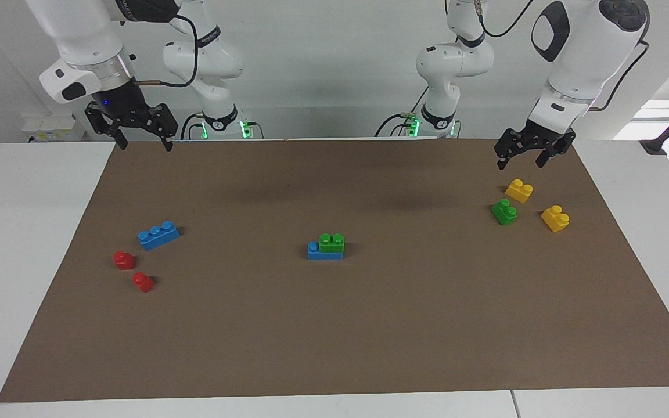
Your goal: Remove green block with left arm and hold with right
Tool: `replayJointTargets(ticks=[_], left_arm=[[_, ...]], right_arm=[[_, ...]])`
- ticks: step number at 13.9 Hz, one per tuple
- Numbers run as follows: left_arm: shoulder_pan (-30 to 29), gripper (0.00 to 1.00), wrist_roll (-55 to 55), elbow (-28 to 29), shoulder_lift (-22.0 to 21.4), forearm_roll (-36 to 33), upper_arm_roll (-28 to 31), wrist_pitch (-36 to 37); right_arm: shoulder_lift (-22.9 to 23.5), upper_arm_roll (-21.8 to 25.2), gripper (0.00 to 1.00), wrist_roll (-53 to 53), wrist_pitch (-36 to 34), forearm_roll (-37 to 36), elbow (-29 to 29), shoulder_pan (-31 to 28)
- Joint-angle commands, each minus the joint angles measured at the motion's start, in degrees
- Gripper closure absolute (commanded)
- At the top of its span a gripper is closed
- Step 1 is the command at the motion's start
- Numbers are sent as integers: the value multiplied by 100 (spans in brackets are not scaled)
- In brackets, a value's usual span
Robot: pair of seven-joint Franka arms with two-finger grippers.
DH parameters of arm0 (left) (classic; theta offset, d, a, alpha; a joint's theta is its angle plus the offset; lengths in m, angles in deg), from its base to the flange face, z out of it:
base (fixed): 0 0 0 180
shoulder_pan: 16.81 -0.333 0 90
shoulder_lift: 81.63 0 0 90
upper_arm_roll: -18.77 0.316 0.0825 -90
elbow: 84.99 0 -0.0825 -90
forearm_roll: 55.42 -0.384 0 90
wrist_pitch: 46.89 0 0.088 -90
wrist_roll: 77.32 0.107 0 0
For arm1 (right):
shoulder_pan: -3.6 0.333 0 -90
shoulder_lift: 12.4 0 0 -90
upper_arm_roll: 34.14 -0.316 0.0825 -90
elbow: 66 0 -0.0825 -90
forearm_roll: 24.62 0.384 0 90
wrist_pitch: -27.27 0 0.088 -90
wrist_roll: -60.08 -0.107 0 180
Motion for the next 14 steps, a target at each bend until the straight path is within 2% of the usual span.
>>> replayJointTargets(ticks=[1, 7, 8, 10, 14], left_arm=[[-28, 0, -82, -373, 133, 27, 3, 290], [-37, 0, -73, -588, 372, 71, 12, 495], [-37, 0, -73, -597, 372, 71, 12, 495], [-37, 0, -73, -597, 372, 62, 12, 495], [-37, 0, -73, -597, 372, 62, 12, 495]], right_arm=[[-20, -60, 0, 131, -167, -7, 3, -119], [-20, -69, 0, 96, -194, -7, 12, -110], [-63, -60, 0, 96, -455, -16, 12, -119], [-46, -43, 0, 61, -475, 2, 30, -364], [-29, -60, 0, -1288, -124, 1, 21, -357]])
